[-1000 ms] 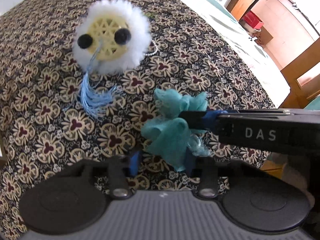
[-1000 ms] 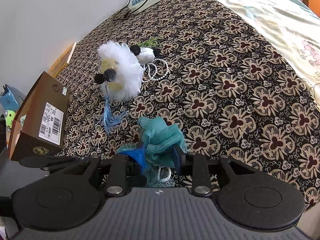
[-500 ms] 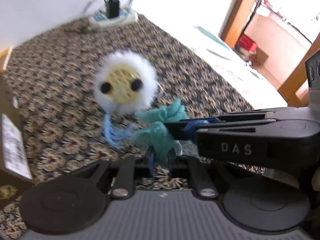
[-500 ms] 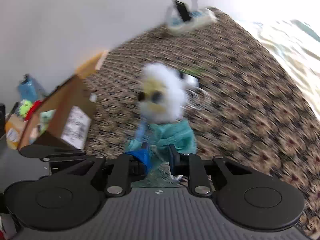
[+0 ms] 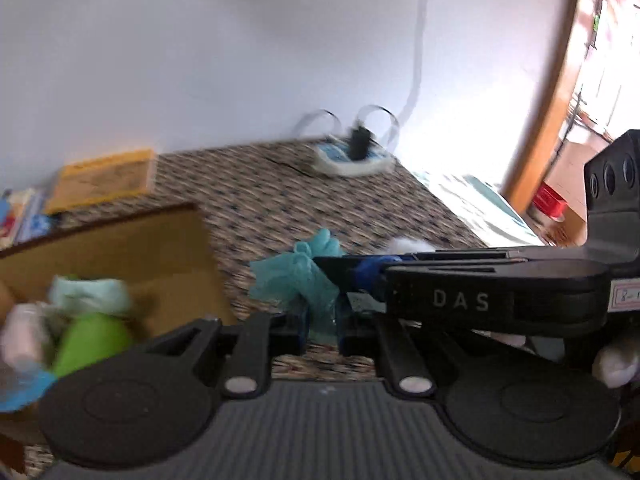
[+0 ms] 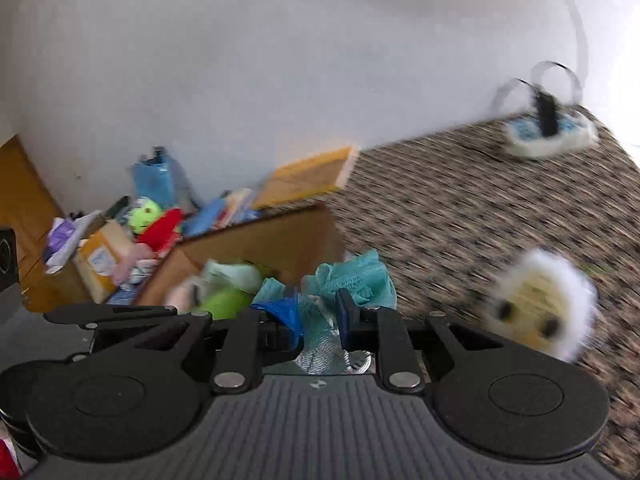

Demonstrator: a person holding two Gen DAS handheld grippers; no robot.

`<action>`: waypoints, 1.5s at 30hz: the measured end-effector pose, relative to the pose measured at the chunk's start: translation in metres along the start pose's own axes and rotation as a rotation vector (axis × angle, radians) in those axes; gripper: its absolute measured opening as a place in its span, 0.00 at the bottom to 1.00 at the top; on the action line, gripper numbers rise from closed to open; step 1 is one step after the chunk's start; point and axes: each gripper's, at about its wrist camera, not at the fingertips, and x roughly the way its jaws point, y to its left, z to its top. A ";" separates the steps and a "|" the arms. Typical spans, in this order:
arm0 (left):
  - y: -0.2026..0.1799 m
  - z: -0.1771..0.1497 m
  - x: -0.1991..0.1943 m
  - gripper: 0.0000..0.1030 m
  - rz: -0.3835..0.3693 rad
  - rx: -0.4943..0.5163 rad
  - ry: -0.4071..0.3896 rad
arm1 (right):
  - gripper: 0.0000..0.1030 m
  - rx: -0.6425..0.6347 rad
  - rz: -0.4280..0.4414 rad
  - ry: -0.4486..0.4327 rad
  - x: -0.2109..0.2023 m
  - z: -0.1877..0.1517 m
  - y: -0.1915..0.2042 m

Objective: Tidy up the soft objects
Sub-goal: 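Carry the teal cloth into the box and open the right tool, then move the left tool to the white fluffy ball toy while the right tool approaches the panda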

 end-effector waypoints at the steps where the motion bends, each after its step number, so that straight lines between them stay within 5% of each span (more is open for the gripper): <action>1: 0.010 0.000 -0.005 0.08 0.017 -0.006 -0.008 | 0.01 -0.015 0.013 -0.003 0.007 0.002 0.010; 9: 0.082 -0.012 -0.014 0.08 0.077 -0.088 0.010 | 0.01 -0.072 0.049 0.006 0.065 -0.002 0.066; 19: 0.134 -0.040 0.014 0.11 0.059 -0.103 0.141 | 0.08 -0.022 -0.067 0.036 0.098 -0.021 0.081; 20: 0.134 -0.041 0.014 0.13 0.058 -0.094 0.147 | 0.08 -0.017 -0.081 0.034 0.098 -0.022 0.081; 22: 0.133 -0.041 0.017 0.42 0.074 -0.069 0.165 | 0.08 0.003 -0.103 0.036 0.097 -0.025 0.081; 24: 0.132 -0.040 0.017 0.51 0.105 -0.037 0.170 | 0.08 0.032 -0.118 0.035 0.094 -0.028 0.079; 34: 0.125 -0.023 0.001 0.59 0.080 0.041 0.151 | 0.08 0.139 -0.190 0.002 0.066 -0.036 0.070; 45: 0.083 0.002 0.004 0.60 -0.043 0.055 0.127 | 0.08 0.242 -0.292 -0.100 0.004 -0.035 0.022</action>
